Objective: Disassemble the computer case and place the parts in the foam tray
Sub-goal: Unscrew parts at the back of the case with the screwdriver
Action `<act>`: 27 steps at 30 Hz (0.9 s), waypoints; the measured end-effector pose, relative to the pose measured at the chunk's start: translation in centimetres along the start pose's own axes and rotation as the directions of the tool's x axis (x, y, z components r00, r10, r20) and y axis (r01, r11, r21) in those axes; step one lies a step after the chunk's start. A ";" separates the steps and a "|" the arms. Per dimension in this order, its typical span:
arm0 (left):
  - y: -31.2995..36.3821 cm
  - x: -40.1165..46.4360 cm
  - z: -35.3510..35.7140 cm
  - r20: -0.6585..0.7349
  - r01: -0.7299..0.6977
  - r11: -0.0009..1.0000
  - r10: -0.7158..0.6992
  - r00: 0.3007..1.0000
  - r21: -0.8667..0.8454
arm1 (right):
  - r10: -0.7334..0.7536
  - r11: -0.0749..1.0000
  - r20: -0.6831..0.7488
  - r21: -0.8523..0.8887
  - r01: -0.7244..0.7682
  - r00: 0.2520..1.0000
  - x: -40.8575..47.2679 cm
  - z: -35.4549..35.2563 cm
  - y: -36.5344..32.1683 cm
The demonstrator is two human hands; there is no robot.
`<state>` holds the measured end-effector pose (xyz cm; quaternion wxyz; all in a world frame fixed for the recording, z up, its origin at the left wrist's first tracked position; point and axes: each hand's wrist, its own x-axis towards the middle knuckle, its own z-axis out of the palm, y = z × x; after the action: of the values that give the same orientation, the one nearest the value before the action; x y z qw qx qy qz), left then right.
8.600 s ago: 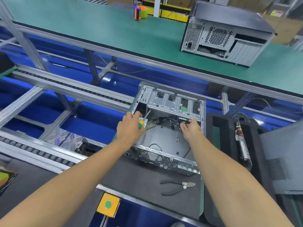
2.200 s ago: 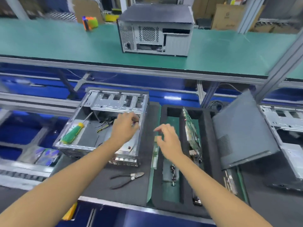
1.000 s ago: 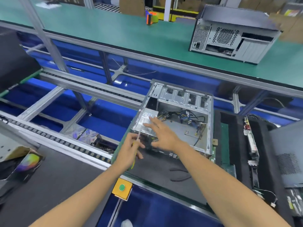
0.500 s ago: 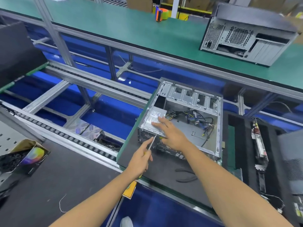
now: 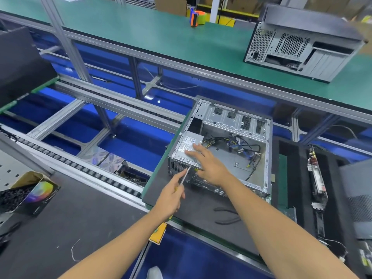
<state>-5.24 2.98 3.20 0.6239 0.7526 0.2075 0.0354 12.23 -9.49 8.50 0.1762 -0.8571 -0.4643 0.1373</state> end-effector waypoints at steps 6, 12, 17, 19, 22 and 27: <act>-0.5 0.3 0.2 0.014 -0.020 1.000 0.020 1.000 -0.003 | 0.005 1.000 0.012 -0.005 -0.005 1.000 0.1 0.0 0.0; -0.9 0.6 -0.1 0.034 -0.018 1.000 0.017 0.999 0.011 | 0.000 1.000 0.009 -0.015 0.000 1.000 0.1 0.1 0.2; -0.4 0.5 -0.1 0.061 0.018 0.998 -0.014 0.998 -0.065 | -0.002 1.000 0.007 -0.016 0.002 1.000 0.2 0.2 0.3; 0.2 0.4 -0.1 0.105 0.095 0.980 -0.078 0.991 -0.172 | -0.004 1.000 0.009 -0.020 0.004 1.000 0.3 0.3 0.3; 0.8 0.4 -0.6 0.262 0.291 0.851 -0.189 0.946 -0.437 | -0.010 1.000 0.006 -0.023 0.010 1.000 0.3 0.4 0.3; 1.9 0.7 -1.2 0.424 0.455 0.644 -0.216 0.879 -0.615 | -0.027 0.999 -0.003 -0.038 0.027 1.000 0.3 0.5 0.3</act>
<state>-4.51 4.07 5.10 0.8807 0.4029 0.2146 -0.1264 12.44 -9.31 7.87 0.1625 -0.8543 -0.4779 0.1244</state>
